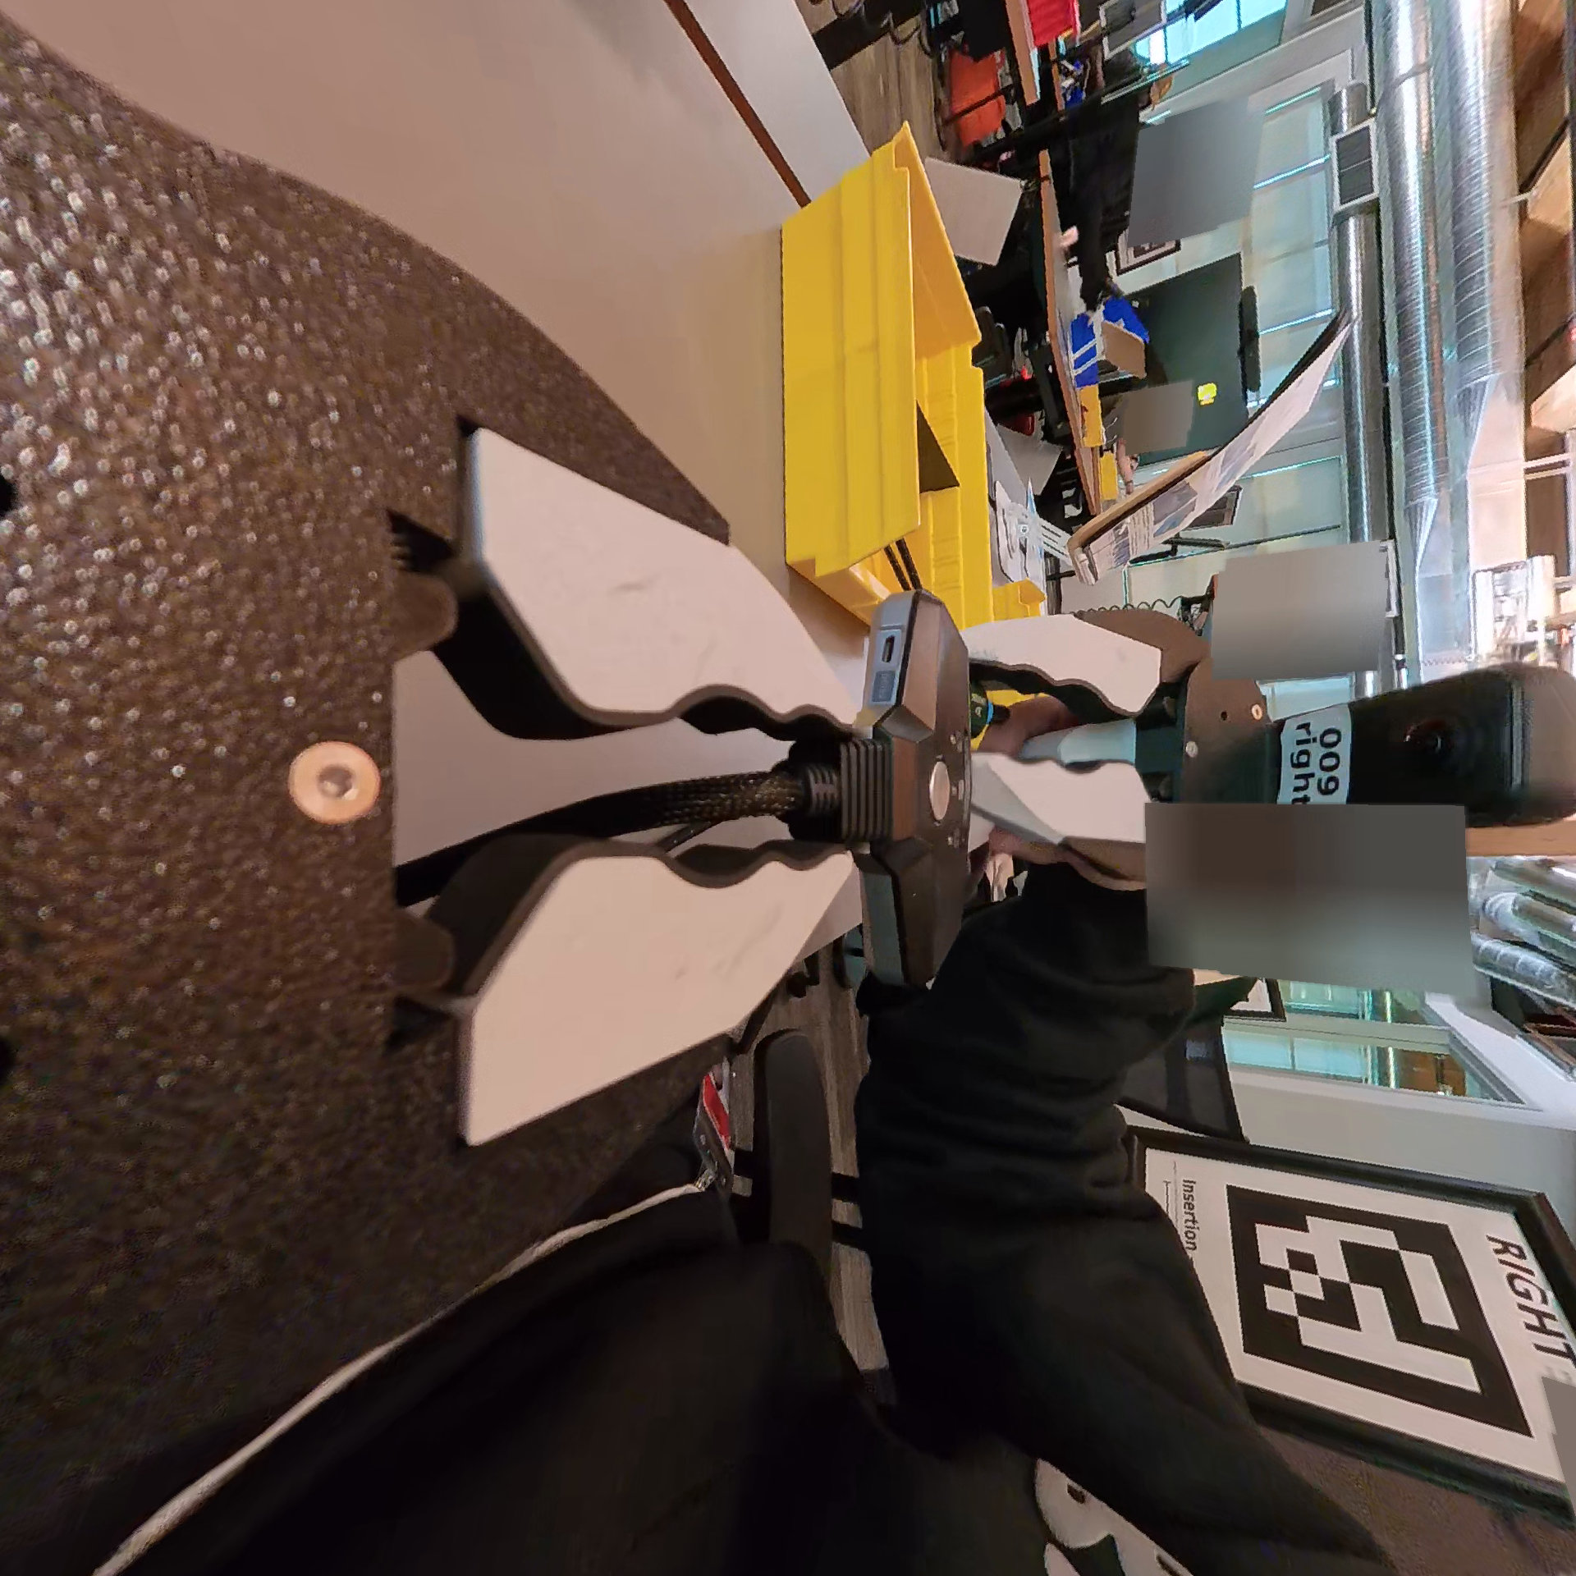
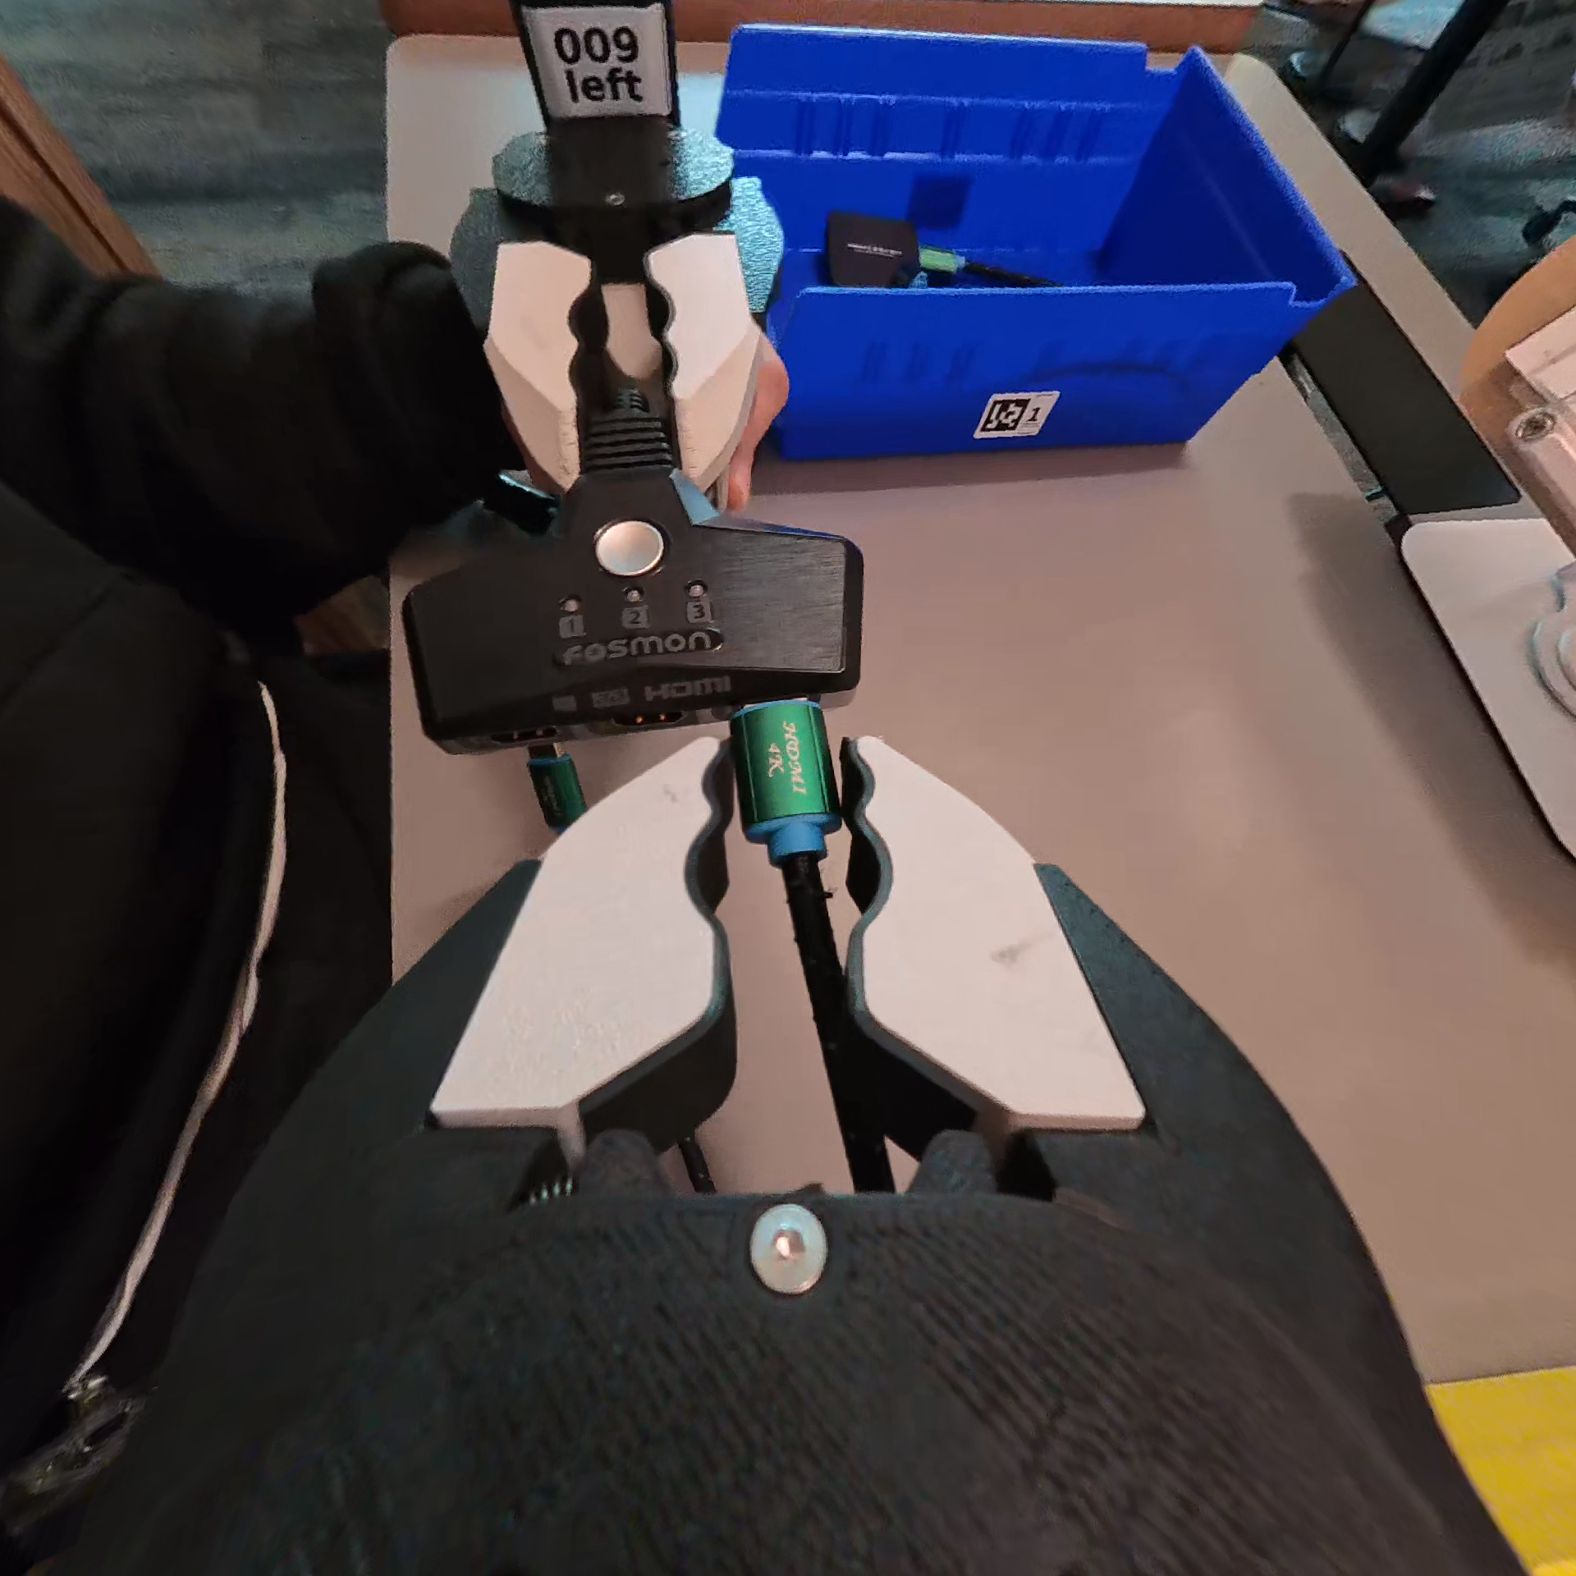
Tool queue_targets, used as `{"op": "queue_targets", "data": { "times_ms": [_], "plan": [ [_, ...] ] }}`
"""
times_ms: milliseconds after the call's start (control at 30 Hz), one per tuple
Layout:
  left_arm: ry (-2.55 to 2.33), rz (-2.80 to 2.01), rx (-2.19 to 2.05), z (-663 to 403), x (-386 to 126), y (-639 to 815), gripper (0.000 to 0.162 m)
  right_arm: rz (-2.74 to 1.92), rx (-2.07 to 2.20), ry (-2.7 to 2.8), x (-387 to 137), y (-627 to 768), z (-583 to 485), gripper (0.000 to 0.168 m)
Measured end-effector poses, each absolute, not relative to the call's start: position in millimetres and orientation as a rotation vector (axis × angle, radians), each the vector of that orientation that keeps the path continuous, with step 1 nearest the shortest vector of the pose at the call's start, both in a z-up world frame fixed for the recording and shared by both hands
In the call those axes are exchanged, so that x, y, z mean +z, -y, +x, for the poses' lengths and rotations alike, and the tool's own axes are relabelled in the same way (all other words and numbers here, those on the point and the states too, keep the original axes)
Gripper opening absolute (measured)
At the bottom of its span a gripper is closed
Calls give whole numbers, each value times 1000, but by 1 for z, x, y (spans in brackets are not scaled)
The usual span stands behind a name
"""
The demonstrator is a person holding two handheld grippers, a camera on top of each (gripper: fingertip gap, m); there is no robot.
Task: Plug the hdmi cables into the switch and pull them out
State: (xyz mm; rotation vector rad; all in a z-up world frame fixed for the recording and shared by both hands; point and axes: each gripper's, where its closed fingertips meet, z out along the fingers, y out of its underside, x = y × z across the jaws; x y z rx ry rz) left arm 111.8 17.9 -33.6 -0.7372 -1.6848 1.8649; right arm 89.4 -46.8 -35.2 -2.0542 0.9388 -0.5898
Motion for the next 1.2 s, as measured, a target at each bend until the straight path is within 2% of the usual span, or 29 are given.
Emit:
{"op": "queue_targets", "data": {
  "times_ms": [333,600,1200],
  "plan": [
    [1656,-778,1857,102,-35,-17,22,-2195,-581,-916,-45,43,83,22],
    [1624,-775,1868,103,-31,-20,22,-2039,-549,-903,-26,42,78,21],
    [1547,-771,1891,96,-24,-21,22,-2049,-597,-769,-17,37,71,20]
  ]
}}
